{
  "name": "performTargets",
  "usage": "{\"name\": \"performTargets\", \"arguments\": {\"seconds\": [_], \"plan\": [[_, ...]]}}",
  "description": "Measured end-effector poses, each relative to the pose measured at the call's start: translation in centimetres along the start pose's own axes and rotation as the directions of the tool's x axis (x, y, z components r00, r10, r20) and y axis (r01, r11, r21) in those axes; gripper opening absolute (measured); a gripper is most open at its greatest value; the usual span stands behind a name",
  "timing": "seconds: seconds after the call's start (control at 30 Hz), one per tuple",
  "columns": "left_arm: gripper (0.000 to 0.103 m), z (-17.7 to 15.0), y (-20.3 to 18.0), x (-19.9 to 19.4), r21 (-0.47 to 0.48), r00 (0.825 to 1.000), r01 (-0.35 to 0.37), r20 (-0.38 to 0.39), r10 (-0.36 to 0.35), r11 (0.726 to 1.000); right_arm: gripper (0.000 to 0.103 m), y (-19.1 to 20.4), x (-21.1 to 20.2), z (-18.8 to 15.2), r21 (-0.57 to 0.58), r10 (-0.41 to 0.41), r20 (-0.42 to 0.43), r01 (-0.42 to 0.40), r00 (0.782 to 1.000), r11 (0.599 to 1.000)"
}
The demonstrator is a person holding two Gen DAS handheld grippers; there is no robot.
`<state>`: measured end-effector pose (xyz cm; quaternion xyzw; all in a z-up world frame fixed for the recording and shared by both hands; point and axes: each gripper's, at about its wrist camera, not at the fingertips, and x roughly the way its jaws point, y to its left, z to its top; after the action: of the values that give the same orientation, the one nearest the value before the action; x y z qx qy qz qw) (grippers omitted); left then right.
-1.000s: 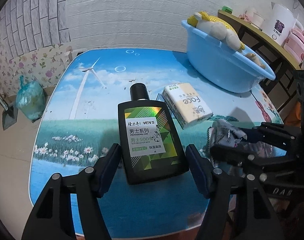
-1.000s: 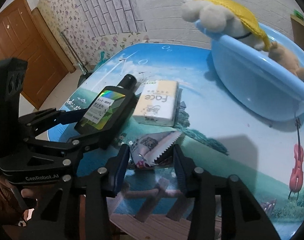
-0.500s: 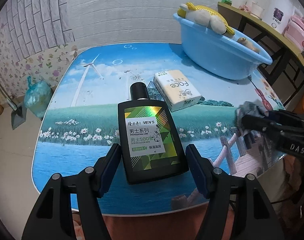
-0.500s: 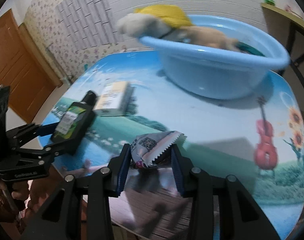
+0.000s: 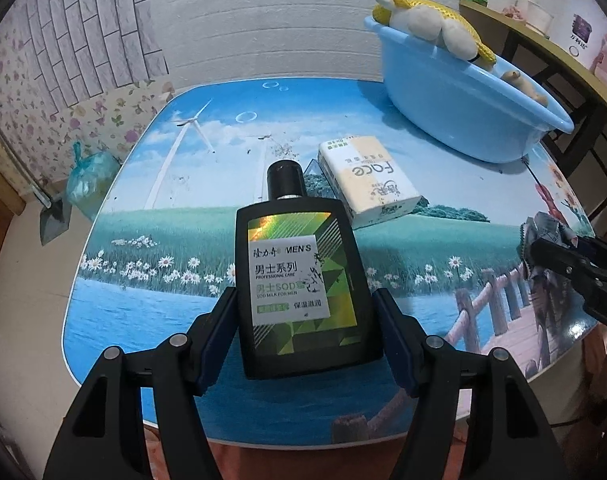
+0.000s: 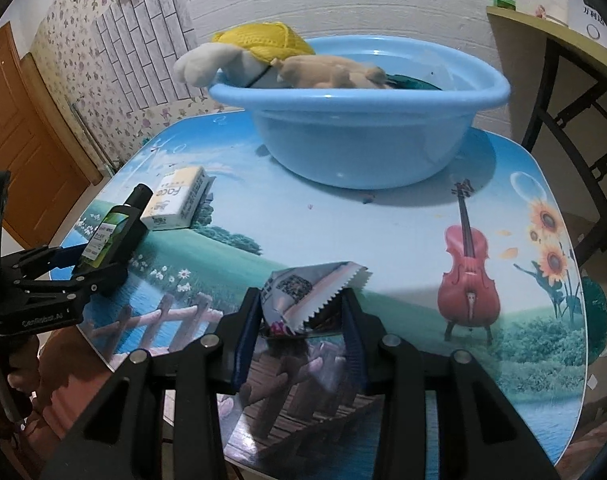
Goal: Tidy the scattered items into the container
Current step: 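Grasp the black MEN'S bottle with the left gripper while the right grasps the silver packet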
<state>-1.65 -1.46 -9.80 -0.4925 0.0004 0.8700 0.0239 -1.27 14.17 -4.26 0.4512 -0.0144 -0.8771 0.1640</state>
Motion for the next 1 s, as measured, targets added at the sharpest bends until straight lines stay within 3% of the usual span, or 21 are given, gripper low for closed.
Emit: {"name": "performTargets", "arguments": {"seconds": [0.17,0.5,0.6,0.7,0.83,0.93,1.0], "plan": [[0.068,0.3,0.0,0.3,-0.003,1.000,-0.007,0.008,0.007,1.000,0.042,-0.4,-0.1,-0.5,0.000,0.005,0.002,-0.005,1.000,1.000],[0.097,0.4,-1.1,1.1,0.044,1.000,0.019,0.006,-0.020,0.999,0.055,0.1,0.2,-0.7,-0.044,-0.001,0.012,0.002,1.000,0.999],[0.103,0.3,-1.1,1.3,0.044,1.000,0.017,0.016,-0.018,0.999,0.061,0.2,0.3,-0.9,-0.053,0.005,0.030,-0.003,1.000,0.999],[0.103,0.2,-1.0,1.2,0.031,0.999,0.009,0.038,-0.010,0.999,0.071,0.0,0.4,-1.0,-0.058,-0.002,0.045,0.004,0.999,0.998],[0.103,0.1,-1.0,1.3,0.017,0.997,-0.002,0.072,0.001,1.000,0.091,-0.4,0.5,-1.3,-0.043,-0.041,0.073,0.045,0.996,0.998],[0.103,0.2,-1.0,1.3,0.012,0.996,-0.005,0.084,0.004,1.000,0.093,-0.6,0.5,-1.4,-0.034,-0.065,0.089,0.069,0.994,0.997],[0.103,0.2,-0.9,1.3,0.013,0.996,-0.005,0.084,0.003,1.000,0.103,-0.7,0.8,-1.5,-0.031,-0.083,0.086,0.086,0.993,0.996]]}}
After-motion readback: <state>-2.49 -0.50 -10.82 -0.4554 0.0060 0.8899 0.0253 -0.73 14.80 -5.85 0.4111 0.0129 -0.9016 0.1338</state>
